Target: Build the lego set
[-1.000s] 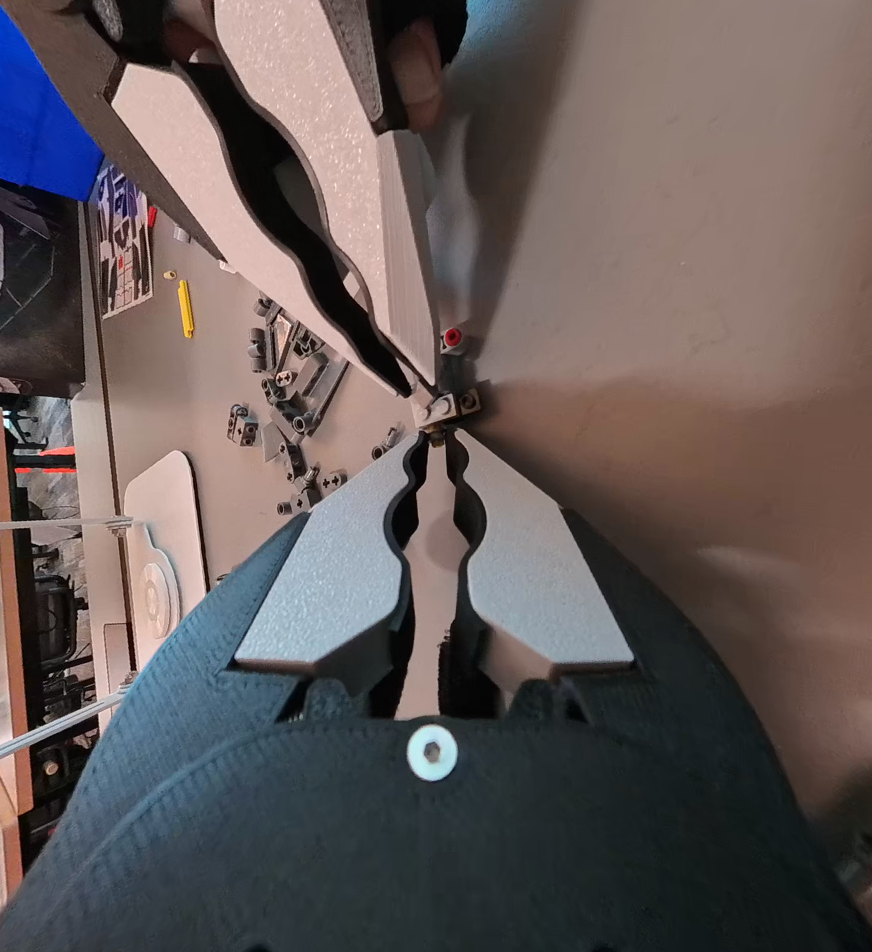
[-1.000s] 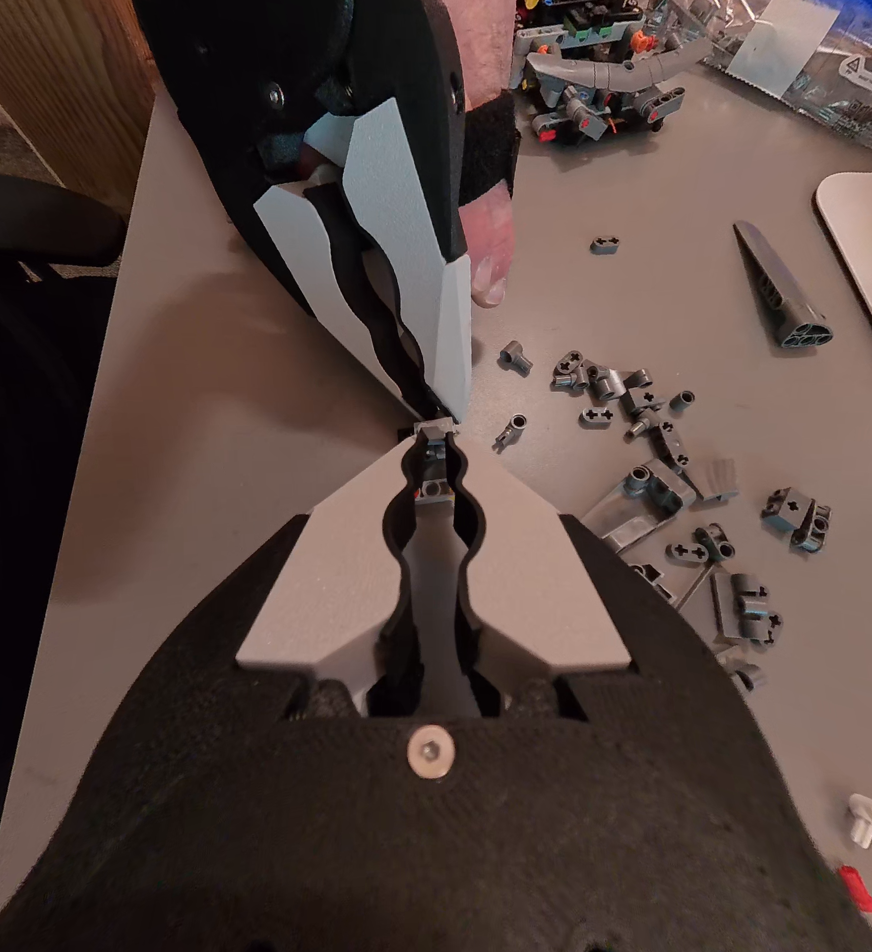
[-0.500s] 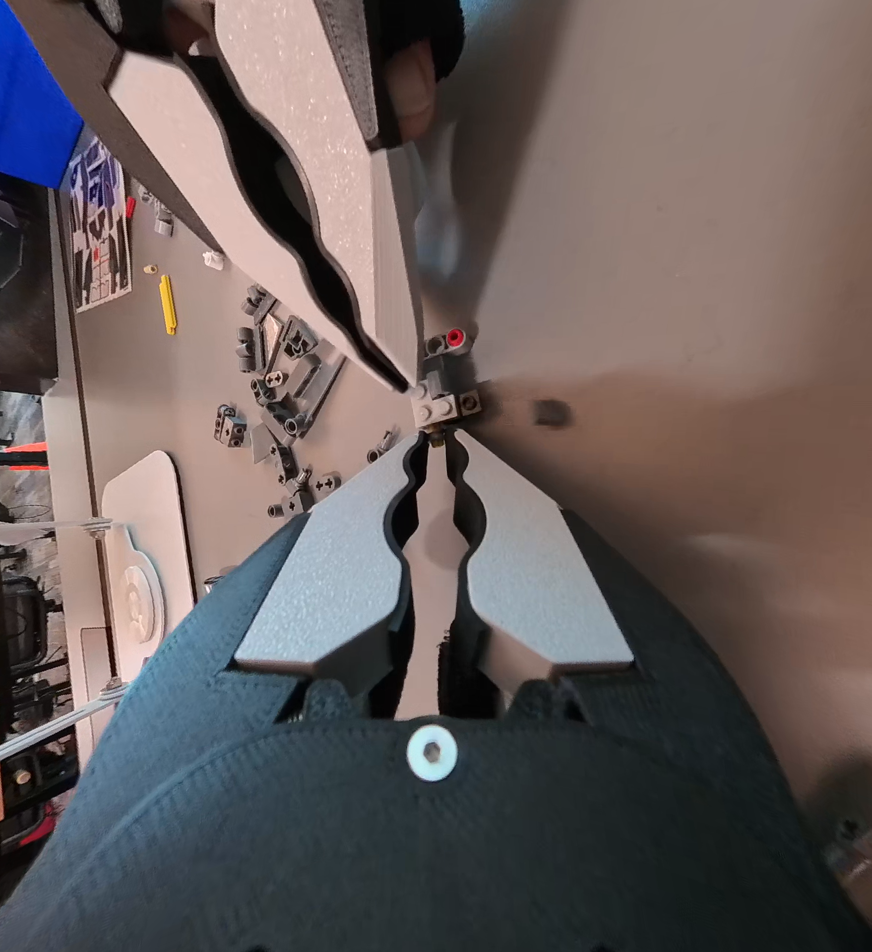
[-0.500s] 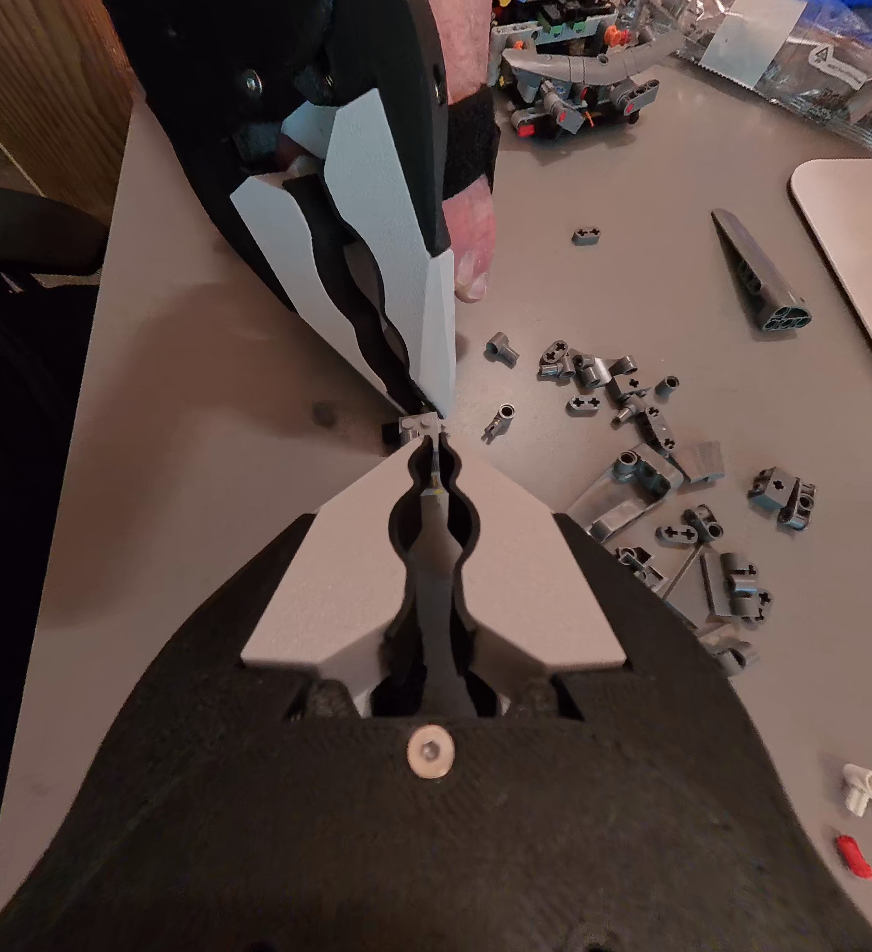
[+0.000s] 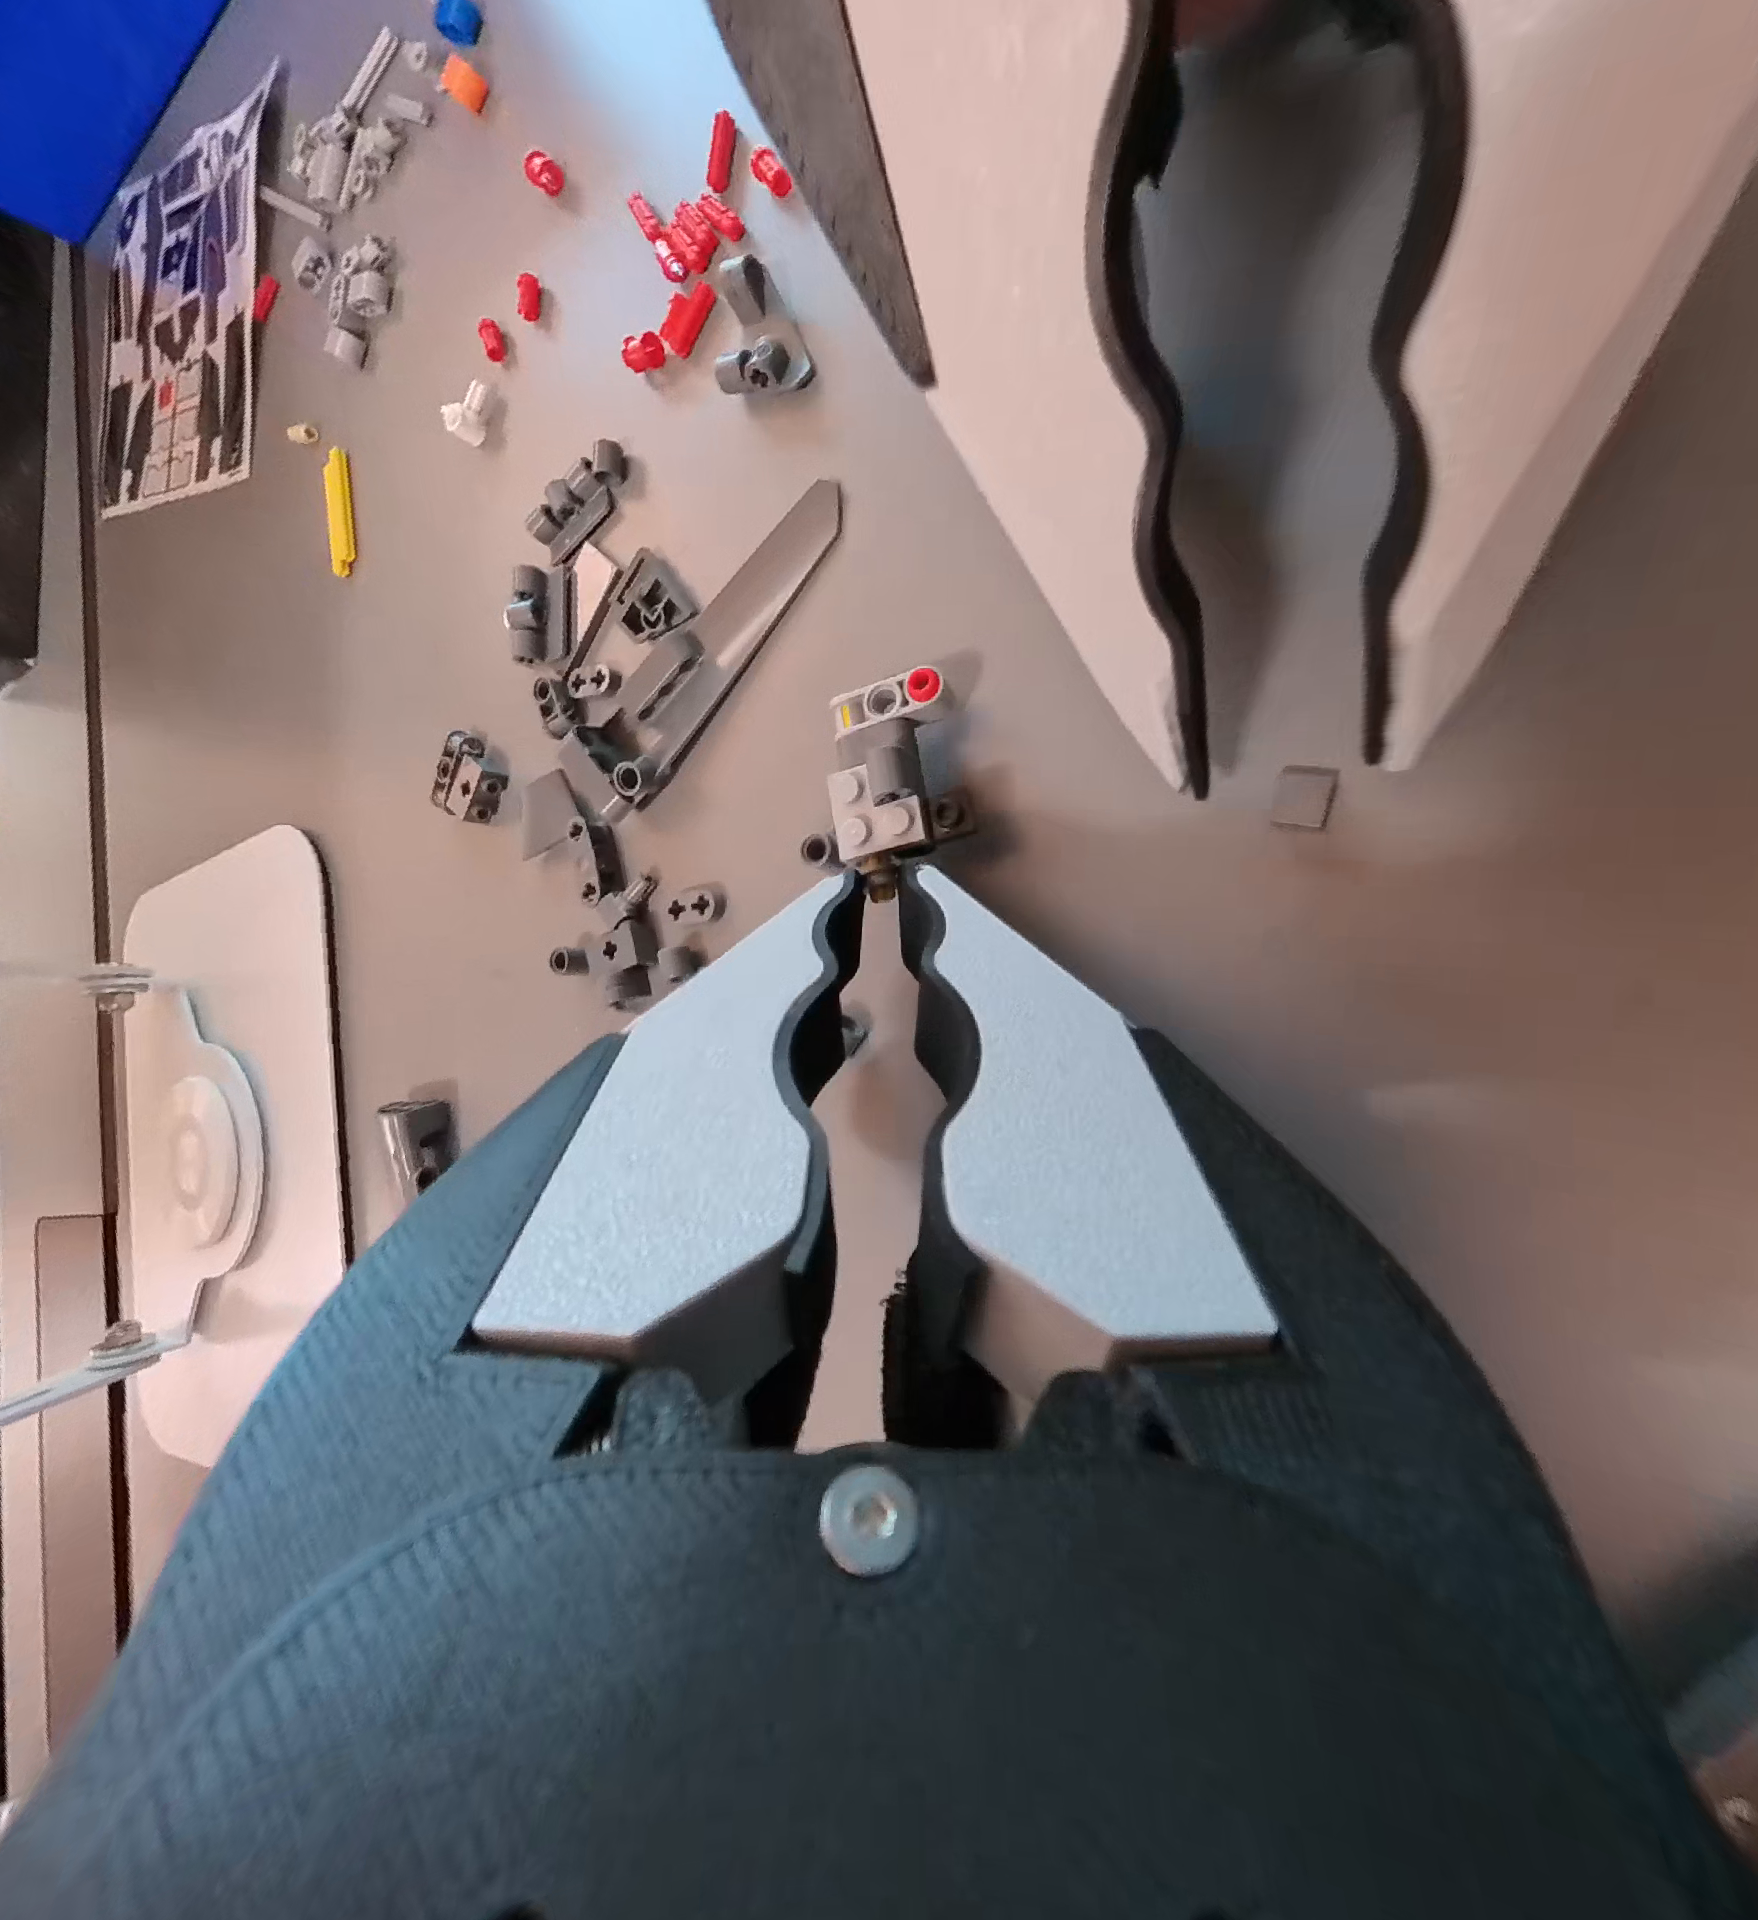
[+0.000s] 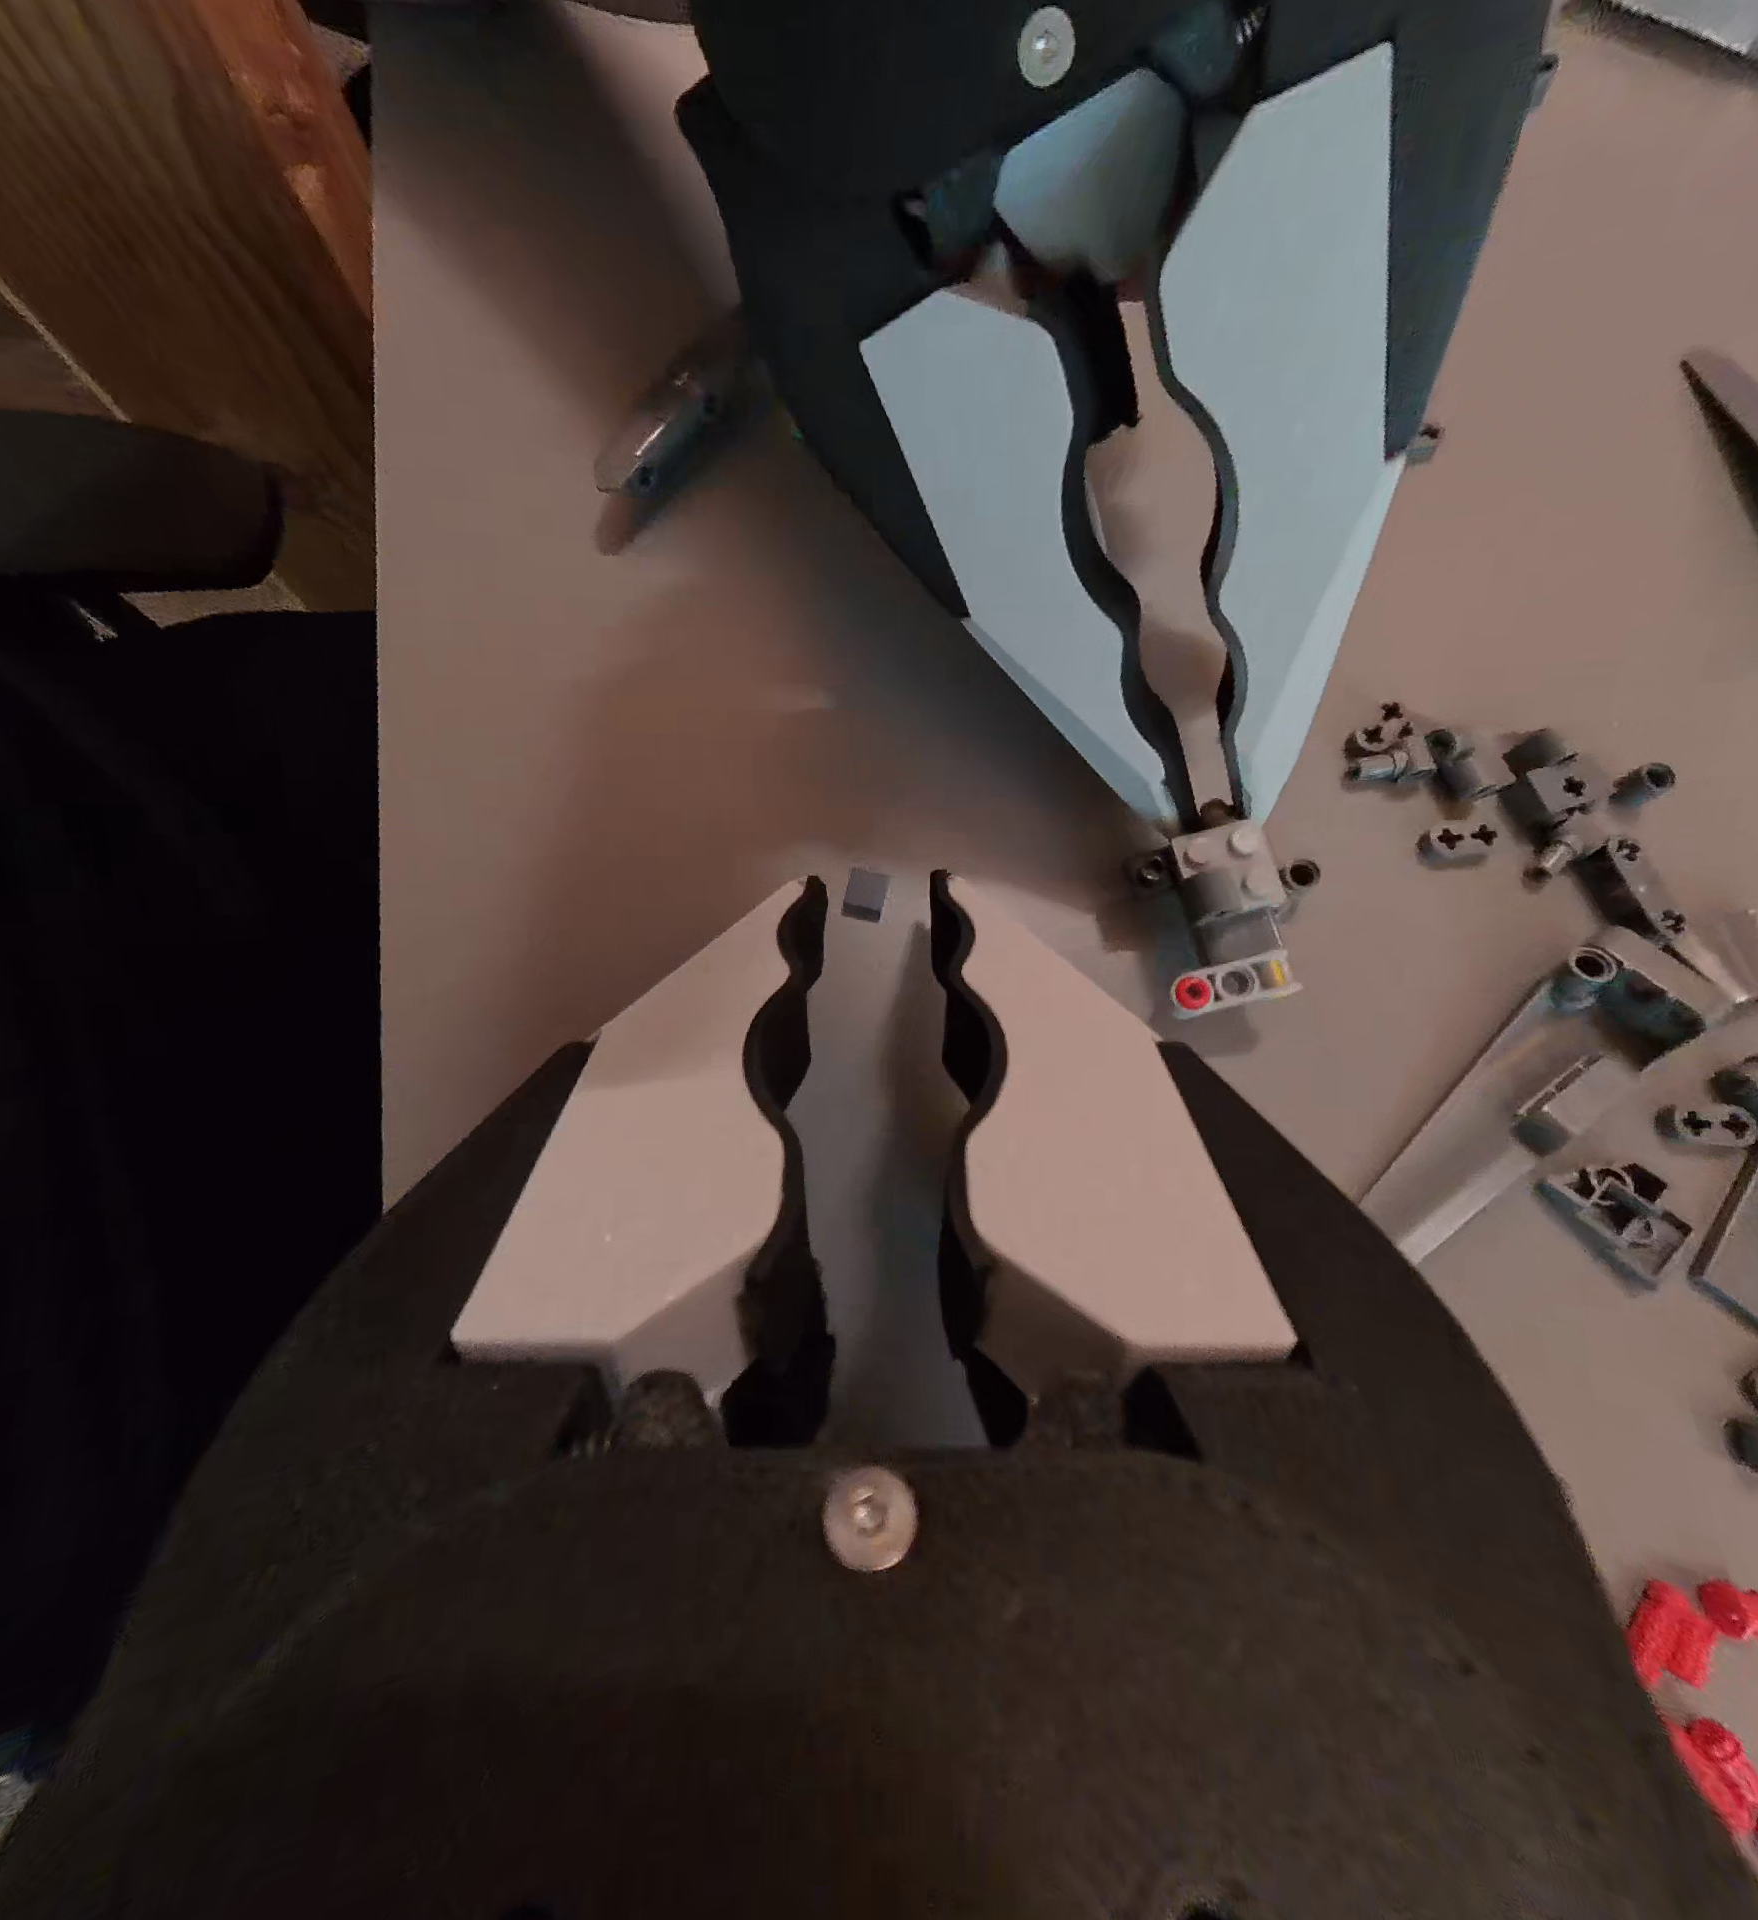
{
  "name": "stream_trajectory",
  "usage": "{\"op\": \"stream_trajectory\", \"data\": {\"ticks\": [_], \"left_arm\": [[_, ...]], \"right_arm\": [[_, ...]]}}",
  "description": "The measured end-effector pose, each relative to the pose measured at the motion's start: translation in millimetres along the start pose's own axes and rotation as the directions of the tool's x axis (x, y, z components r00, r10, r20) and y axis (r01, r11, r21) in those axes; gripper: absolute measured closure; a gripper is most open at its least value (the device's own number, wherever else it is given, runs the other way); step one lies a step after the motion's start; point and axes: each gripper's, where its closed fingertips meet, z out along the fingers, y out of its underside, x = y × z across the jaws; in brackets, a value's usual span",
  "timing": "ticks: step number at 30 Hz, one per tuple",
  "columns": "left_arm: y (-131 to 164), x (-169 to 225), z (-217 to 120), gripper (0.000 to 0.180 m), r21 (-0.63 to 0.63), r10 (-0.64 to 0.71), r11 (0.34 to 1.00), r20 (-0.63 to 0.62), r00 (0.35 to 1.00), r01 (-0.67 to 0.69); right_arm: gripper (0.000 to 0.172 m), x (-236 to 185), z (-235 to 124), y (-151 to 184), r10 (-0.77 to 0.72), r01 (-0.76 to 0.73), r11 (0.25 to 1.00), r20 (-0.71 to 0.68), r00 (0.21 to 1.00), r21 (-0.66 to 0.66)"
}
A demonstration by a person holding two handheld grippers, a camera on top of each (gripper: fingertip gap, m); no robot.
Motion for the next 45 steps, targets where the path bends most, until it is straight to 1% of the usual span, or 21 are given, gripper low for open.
{"op": "stream_trajectory", "data": {"ticks": [3,8,12,16,19,22,27,29,35,40,45], "left_arm": [[2.2,0.6,-1.8,0.175,-0.005,0.002,1.0,0.002,1.0,-0.002],[4.5,2.3,-4.6,0.176,-0.006,-0.004,1.0,0.001,1.0,0.004],[10.2,3.0,-5.7,0.175,-0.016,-0.005,1.0,0.0,1.0,0.005],[9.7,7.0,-6.7,0.176,-0.004,0.003,1.0,-0.014,1.0,-0.004],[8.6,7.7,-9.2,0.176,0.003,0.017,1.0,-0.014,1.0,-0.017],[5.4,10.4,-13.9,0.175,0.029,-0.001,1.0,-0.034,0.999,0.002],[3.2,17.3,-20.0,0.175,0.051,-0.002,0.999,-0.06,0.998,0.005],[0.8,21.7,-21.0,0.176,0.066,0.02,0.998,-0.072,0.997,-0.015],[0.5,31.2,-18.9,0.175,0.066,0.064,0.996,-0.091,0.994,-0.058],[0.1,32.7,-16.3,0.176,0.077,0.063,0.996,-0.108,0.992,-0.054],[-0.4,32.3,-15.8,0.175,0.078,0.063,0.995,-0.111,0.992,-0.055]], "right_arm": [[0.155,-0.8,1.7,0.5,0.01,-0.01,1.0,-0.017,1.0,-0.021],[0.16,0.3,6.5,3.8,0.011,-0.018,0.995,-0.065,0.998,-0.102],[0.165,-1.7,7.0,4.9,0.029,-0.041,0.986,-0.074,0.997,-0.164],[0.167,-3.0,7.4,5.3,0.047,-0.061,0.977,-0.072,0.996,-0.202],[0.167,-2.7,7.6,4.8,0.055,-0.068,0.978,-0.073,0.996,-0.199],[0.167,-0.4,5.2,3.3,0.059,-0.073,0.981,-0.082,0.995,-0.178],[0.167,14.4,-13.7,-16.7,0.028,-0.039,0.994,-0.11,0.994,-0.102],[0.167,23.6,-16.3,-21.9,0.009,-0.019,0.996,-0.118,0.993,-0.092],[0.167,36.9,-10.8,-16.5,-0.009,0.002,0.993,-0.062,0.998,-0.117],[0.167,32.9,-5.9,-12.7,0.003,-0.002,0.992,0.007,1.0,-0.127],[0.167,33.5,-2.0,-8.1,0.015,-0.01,0.99,0.034,0.999,-0.14]]}}
